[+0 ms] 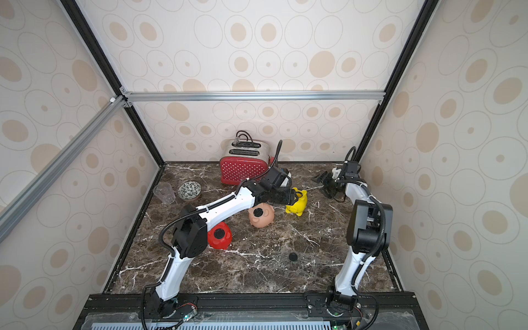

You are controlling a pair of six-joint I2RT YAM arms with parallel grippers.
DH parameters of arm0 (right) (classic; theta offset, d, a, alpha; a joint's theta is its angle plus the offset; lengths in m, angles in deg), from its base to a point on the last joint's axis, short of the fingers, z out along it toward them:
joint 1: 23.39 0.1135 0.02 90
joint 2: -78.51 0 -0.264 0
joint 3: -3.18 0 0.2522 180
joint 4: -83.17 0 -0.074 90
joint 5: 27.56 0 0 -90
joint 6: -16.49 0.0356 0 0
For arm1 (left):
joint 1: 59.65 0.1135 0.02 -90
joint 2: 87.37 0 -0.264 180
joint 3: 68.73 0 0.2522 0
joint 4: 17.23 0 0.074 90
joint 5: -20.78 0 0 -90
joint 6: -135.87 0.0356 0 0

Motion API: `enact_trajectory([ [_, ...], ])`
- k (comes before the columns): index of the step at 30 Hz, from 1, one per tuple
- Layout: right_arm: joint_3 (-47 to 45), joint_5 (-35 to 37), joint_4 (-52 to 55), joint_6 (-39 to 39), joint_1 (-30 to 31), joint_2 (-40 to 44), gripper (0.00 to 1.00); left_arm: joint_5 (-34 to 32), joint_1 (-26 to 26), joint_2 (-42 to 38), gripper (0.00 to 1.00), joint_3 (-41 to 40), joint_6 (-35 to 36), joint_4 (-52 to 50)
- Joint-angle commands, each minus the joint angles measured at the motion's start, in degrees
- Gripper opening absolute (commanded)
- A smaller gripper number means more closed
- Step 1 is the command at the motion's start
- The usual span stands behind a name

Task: Close piggy banks
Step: Turn over the piggy bank at the center of the board, then adjust the piggy bank at the center of the board.

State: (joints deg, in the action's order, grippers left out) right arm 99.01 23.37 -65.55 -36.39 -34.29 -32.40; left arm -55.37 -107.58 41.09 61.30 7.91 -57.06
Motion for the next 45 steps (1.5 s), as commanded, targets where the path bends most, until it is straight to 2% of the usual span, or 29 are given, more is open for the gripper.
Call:
enact_trajectory([
  [1, 3.23, -1.9, -1.03, -0.05, 1.38, -2.69, 0.77, -0.53, -0.07, 1.82, 0.61, 2.67, -1.74, 0.04],
  [5, 7.41, -2.65, -0.6, -0.99, 2.55, -6.45, 0.77, -2.42, 0.15, 2.4, 0.61, 2.05, -1.85, 0.14],
  [9, 12.08, -4.08, 0.06, -3.21, 3.88, -9.97, 0.77, -2.72, 1.02, 2.49, 0.66, 0.53, -2.78, 1.86],
  [16, 20.61, -5.89, 4.25, -5.81, 6.15, -16.32, 0.77, -0.95, 1.16, 4.09, 0.61, 1.37, -2.83, 2.25],
  [21, 25.37, -8.15, 7.9, -8.12, 7.66, -19.77, 0.72, -1.09, 1.14, 3.56, 0.6, 0.04, -2.82, 2.68],
  [30, 25.44, -10.06, 12.33, -13.57, 9.32, -20.51, 0.66, -0.21, 1.16, 2.5, 0.59, -2.36, -1.86, 2.78],
  [33, 24.53, -8.05, 15.35, -15.87, 9.65, -19.85, 0.61, 0.14, 1.14, 2.67, 0.58, -2.54, -1.41, 2.44],
  [45, 16.82, 0.91, 19.19, -19.45, 10.81, -14.33, 0.59, 0.14, 1.42, 1.62, 0.55, -5.43, -0.27, 2.07],
])
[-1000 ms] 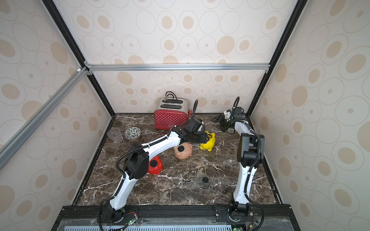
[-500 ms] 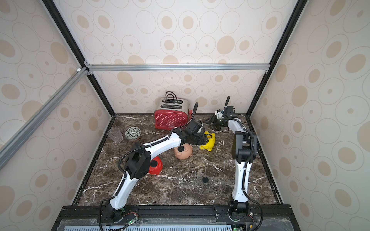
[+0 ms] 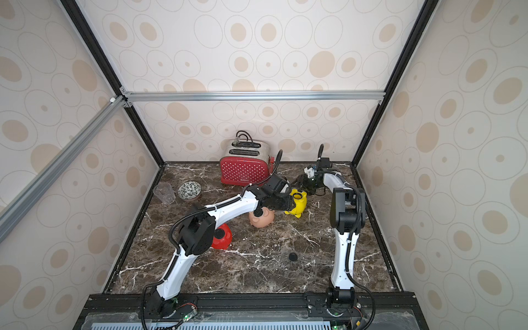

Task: Close piggy banks
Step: Adjust the piggy bank at the center of the board.

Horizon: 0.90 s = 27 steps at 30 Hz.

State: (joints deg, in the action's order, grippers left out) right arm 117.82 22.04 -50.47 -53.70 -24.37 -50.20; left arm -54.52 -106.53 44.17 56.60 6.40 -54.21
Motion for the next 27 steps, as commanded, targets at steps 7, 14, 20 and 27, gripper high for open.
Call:
enact_trajectory([
  [7, -7.39, 4.35, 3.71, -2.15, 0.63, 7.68, 0.59, -1.58, 0.72, -2.76, 0.55, -3.37, 1.48, -0.4],
  [14, -13.78, 5.52, 3.32, -0.85, -1.04, 12.13, 0.59, -1.96, 1.02, -2.63, 0.56, -2.92, 1.76, -0.9],
  [20, -18.28, 6.56, 3.39, 0.0, -2.5, 15.96, 0.59, -2.25, 1.2, -1.92, 0.56, -1.48, 2.1, -1.94],
  [27, -20.86, 6.01, 4.32, 1.59, -3.15, 18.39, 0.61, -2.5, 1.52, -0.37, 0.57, 1.08, 2.37, -3.29],
])
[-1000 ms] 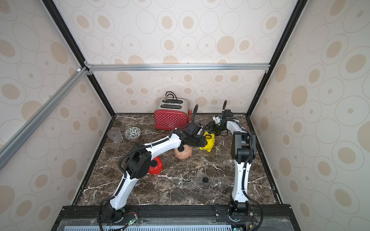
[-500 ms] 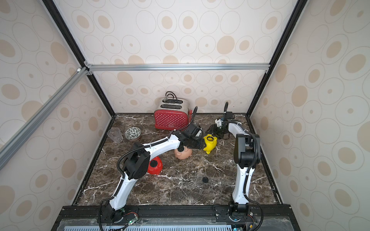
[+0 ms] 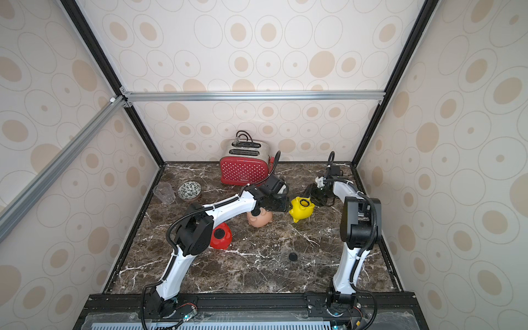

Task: Close piggy banks
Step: Adjust the piggy bank at the center of the board.

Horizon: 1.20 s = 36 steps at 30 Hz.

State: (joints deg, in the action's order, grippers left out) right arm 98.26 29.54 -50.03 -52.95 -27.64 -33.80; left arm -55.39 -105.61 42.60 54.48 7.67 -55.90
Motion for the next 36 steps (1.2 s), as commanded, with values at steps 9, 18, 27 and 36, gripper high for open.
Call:
enact_trajectory([
  [9, -0.52, 0.63, 6.29, 2.62, -0.64, 3.52, 0.75, -1.14, 1.03, 1.8, 0.58, 5.22, 1.54, -2.66],
  [18, 5.62, 4.45, 9.18, 2.21, -1.4, -0.04, 0.69, 0.87, 0.96, -2.79, 0.56, 1.21, 2.25, -1.52],
  [27, 9.08, 2.43, 9.47, 1.77, -1.32, -5.08, 0.62, 6.04, -0.23, -8.61, 0.54, -5.18, 3.21, -0.49],
  [36, 7.98, 1.83, 8.45, 1.51, -1.11, -5.66, 0.57, 11.45, -3.2, -9.85, 0.52, -8.42, 4.84, 2.14],
])
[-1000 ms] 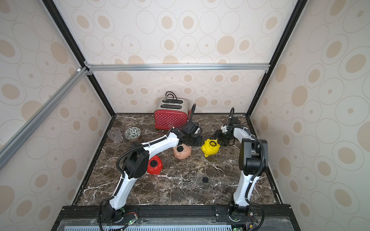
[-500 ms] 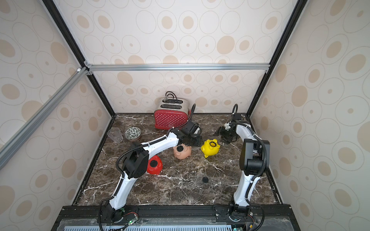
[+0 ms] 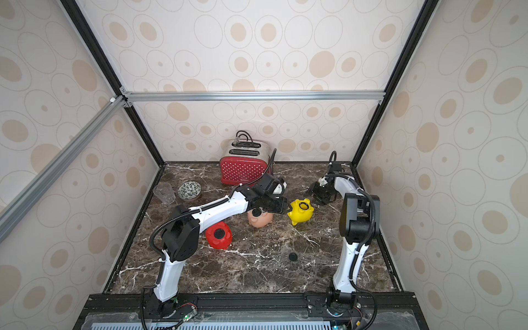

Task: Close piggy banks
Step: Adjust the piggy bank at the center of the board.

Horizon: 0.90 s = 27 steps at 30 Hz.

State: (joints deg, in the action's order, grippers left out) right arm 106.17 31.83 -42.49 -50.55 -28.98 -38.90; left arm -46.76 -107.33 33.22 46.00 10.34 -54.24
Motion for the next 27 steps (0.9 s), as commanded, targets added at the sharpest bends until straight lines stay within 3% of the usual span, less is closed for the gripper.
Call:
enact_trajectory([
  [1, 0.11, -0.48, 0.91, -1.08, 0.26, -0.68, 0.57, 2.84, -1.83, -0.46, 0.52, -0.35, 2.3, 0.76],
  [13, -1.71, -1.41, 0.47, -1.08, 0.42, 0.2, 0.54, 3.77, -4.48, 2.24, 0.5, -3.69, 1.36, 3.1],
  [27, -8.98, 0.1, 0.32, -1.61, 0.54, 5.7, 0.53, -4.43, -3.76, 4.56, 0.49, -1.31, 2.14, -2.39],
])
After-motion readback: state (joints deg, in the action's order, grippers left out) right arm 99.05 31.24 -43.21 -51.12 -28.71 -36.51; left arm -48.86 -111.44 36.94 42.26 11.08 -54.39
